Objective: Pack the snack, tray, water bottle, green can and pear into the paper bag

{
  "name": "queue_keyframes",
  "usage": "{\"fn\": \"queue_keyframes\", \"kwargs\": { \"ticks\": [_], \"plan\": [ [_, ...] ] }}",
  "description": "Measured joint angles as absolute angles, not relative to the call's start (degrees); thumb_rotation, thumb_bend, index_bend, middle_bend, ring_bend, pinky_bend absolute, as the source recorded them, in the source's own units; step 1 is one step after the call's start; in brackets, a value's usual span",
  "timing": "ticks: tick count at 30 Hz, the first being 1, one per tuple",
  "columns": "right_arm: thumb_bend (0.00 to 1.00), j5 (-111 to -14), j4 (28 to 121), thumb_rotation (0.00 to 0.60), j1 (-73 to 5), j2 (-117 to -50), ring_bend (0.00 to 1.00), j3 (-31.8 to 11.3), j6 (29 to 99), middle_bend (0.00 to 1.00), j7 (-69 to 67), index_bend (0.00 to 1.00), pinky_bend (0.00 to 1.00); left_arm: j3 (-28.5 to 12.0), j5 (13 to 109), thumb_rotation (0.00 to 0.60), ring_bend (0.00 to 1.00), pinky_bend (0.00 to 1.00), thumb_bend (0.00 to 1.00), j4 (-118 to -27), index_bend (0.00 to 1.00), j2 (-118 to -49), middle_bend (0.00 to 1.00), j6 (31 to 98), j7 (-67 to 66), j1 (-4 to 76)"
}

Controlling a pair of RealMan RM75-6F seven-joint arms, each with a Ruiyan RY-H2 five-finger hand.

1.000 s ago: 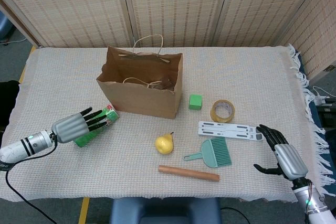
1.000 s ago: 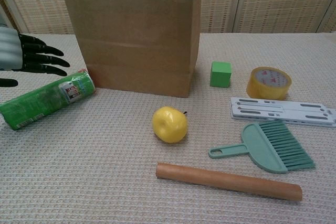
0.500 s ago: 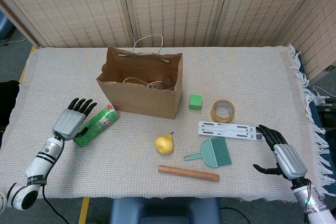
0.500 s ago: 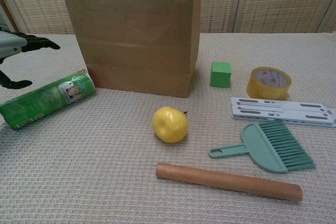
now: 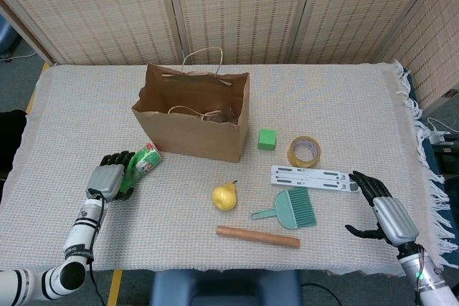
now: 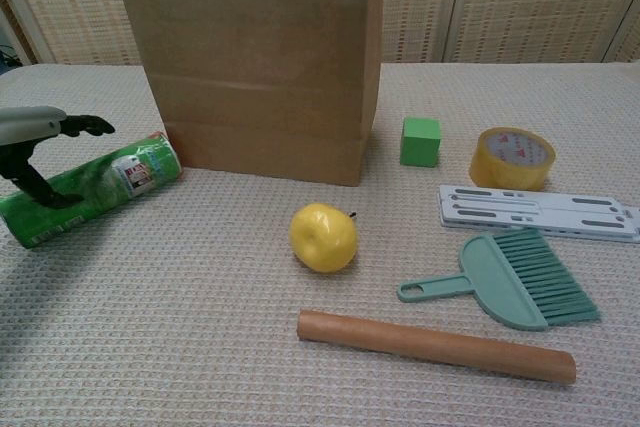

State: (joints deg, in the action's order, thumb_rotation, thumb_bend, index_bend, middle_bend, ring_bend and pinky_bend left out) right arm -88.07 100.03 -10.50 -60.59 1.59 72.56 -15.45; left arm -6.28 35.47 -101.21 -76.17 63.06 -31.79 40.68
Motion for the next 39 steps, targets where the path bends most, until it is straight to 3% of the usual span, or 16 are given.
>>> {"fn": "queue_keyframes", "kwargs": {
  "ticks": [9,23,30,39],
  "plan": [
    [0.08,-88.02,100.07,0.600,-10.54,-60.48,0.00,1.68,72.34,0.00,-15.48,0.00,0.00,-7.98,35.18,0.600,0.00,0.00,0.34,-98.49,0.00,-82.22,0.00,68.15,-32.96,40.91],
    [0.08,-87.56,100.28,0.600,-10.83,-60.09,0.00,1.69,71.49,0.00,-15.63,0.00,0.00,-12.87,24.32,0.600,0.00,0.00,0.34,-92.32,0.00,-88.13,0.00,70.49,-38.33,42.40],
    [0.08,-87.41,100.47,0.600,-10.86,-60.05,0.00,1.71,71.35,0.00,-15.26,0.00,0.00,-13.17,22.64,0.600,0.00,0.00,0.34,-94.92,0.00,-88.08,0.00,70.81,-39.56,42.18],
    [0.08,-87.25,100.56,0.600,-10.82,-59.96,0.00,1.72,71.28,0.00,-15.21,0.00,0.00,-12.49,22.93,0.600,0.00,0.00,0.33,-90.49,0.00,-89.84,0.00,70.55,-40.74,42.51]
  ]
}}
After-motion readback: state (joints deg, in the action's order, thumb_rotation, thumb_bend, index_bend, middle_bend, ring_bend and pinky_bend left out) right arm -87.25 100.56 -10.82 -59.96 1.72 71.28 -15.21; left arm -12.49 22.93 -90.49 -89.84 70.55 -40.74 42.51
